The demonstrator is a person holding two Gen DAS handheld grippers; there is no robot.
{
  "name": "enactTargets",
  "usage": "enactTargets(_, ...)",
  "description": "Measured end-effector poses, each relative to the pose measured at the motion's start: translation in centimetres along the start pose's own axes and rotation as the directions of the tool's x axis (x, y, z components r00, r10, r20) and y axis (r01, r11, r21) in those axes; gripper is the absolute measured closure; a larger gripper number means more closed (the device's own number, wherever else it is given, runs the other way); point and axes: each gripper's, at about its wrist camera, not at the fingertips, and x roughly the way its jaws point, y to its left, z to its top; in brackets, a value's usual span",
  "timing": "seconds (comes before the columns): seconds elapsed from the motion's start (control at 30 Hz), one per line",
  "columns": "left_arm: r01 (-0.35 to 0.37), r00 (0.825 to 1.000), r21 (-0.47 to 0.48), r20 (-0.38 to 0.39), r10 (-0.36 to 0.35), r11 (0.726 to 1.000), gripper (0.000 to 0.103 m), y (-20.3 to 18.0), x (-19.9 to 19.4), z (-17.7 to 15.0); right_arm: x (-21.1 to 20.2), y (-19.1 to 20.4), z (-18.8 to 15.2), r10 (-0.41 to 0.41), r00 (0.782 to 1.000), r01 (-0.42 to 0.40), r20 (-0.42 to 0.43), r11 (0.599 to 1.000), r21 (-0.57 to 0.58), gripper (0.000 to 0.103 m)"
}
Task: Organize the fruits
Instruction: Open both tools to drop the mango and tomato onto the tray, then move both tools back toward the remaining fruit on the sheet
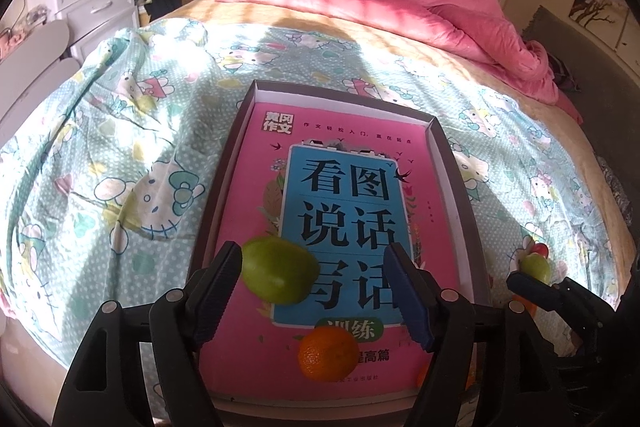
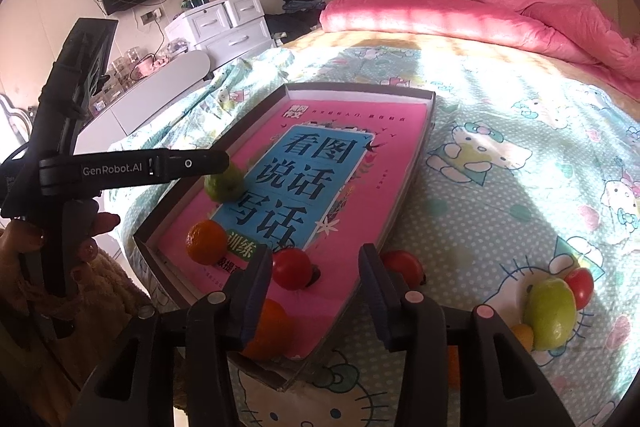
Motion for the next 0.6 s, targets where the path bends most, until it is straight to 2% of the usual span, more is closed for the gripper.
enactTargets(0.07, 0.002, 1.000, 0.001, 0.005, -0.002, 1.000, 0.028, -0.2, -0.1, 0.0, -0.3, 0.0, 0.2, -0.003, 1.000, 0.003, 0.016, 1.000, -0.001, 0.050)
enactTargets(0.6, 0.062, 0.997, 0.042, 0.032, -0.063, 0.997, 0.027, -3.3, -0.9, 0.1, -2.3, -1.1, 0.4, -0.025, 0.998, 0.025, 0.060, 1.000, 0.012, 0.045)
